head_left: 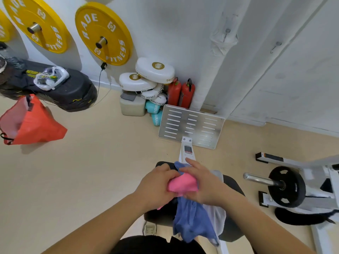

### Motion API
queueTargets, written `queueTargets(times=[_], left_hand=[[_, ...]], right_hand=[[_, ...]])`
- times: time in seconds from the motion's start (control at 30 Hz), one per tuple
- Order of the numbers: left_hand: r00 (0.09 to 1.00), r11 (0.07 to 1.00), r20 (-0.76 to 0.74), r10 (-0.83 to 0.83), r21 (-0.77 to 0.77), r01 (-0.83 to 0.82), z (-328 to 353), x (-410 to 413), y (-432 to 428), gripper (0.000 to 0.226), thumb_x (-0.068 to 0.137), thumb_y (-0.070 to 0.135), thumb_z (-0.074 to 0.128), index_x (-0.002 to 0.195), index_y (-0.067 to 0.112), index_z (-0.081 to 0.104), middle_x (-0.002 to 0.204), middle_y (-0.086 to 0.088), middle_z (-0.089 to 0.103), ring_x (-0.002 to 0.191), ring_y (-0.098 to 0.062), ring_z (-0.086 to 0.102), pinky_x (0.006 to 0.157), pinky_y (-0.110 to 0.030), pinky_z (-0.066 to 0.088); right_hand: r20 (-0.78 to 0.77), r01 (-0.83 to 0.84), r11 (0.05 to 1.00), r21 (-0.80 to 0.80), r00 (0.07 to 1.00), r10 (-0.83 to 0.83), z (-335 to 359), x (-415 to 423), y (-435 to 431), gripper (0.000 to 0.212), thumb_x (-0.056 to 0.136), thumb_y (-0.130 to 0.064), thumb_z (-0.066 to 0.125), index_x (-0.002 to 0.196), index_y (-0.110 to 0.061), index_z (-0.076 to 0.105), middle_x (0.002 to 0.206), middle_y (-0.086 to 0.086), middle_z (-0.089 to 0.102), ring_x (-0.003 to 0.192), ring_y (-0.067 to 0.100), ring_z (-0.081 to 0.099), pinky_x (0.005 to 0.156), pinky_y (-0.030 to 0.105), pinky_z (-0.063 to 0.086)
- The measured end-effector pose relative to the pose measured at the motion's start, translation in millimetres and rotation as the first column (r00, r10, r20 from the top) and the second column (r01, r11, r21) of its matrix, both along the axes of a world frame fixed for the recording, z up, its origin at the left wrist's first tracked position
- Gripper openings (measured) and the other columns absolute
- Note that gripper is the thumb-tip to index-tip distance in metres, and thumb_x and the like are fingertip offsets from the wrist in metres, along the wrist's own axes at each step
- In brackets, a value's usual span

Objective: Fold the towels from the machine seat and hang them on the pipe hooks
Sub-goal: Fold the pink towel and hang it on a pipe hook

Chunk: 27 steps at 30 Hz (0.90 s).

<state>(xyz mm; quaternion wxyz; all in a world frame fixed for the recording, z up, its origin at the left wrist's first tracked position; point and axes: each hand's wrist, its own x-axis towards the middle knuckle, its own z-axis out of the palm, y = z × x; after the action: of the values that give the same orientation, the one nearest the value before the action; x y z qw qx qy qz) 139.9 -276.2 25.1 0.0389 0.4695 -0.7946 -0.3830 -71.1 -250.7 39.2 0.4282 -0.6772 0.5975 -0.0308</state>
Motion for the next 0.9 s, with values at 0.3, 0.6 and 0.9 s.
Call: queueTargets(times=[0.3, 0.6, 0.9], left_hand=[[0.956, 0.969, -0.165, 0.241, 0.093, -0.228, 64, 66, 17, 0.038, 0.070, 0.049, 0.083, 0.098, 0.037, 0.061, 0.095, 0.014, 0.062, 0.085, -0.002, 0.062, 0.067, -0.016, 0.048], [0.556, 0.670, -0.402, 0.727, 0.590, -0.450, 83, 97, 49, 0.045, 0.076, 0.017, 0.081, 0.119, 0.015, 0.067, 0.109, -0.013, 0.076, 0.103, -0.031, 0.072, 0.087, -0.038, 0.060], [0.501, 0.653, -0.420, 0.757, 0.467, -0.596, 85, 116, 32, 0.031, 0.083, 0.017, 0.082, 0.111, 0.027, 0.073, 0.106, -0.005, 0.072, 0.088, -0.028, 0.075, 0.078, -0.042, 0.065]], right_hand=[[0.200, 0.211, 0.976, -0.051, 0.960, -0.197, 70, 33, 9, 0.033, 0.074, -0.030, 0.086, 0.099, -0.030, 0.065, 0.093, -0.007, 0.069, 0.088, 0.007, 0.067, 0.076, 0.026, 0.059], [0.516, 0.511, 0.794, 0.329, 0.606, -0.605, 62, 52, 32, 0.049, 0.080, -0.020, 0.086, 0.122, -0.020, 0.060, 0.113, 0.003, 0.075, 0.102, 0.023, 0.074, 0.084, 0.037, 0.064], [0.551, 0.587, 0.809, 0.035, 0.664, -0.505, 74, 85, 26, 0.031, 0.100, -0.020, 0.062, 0.118, -0.045, 0.058, 0.109, -0.004, 0.072, 0.092, 0.009, 0.074, 0.082, 0.026, 0.062]])
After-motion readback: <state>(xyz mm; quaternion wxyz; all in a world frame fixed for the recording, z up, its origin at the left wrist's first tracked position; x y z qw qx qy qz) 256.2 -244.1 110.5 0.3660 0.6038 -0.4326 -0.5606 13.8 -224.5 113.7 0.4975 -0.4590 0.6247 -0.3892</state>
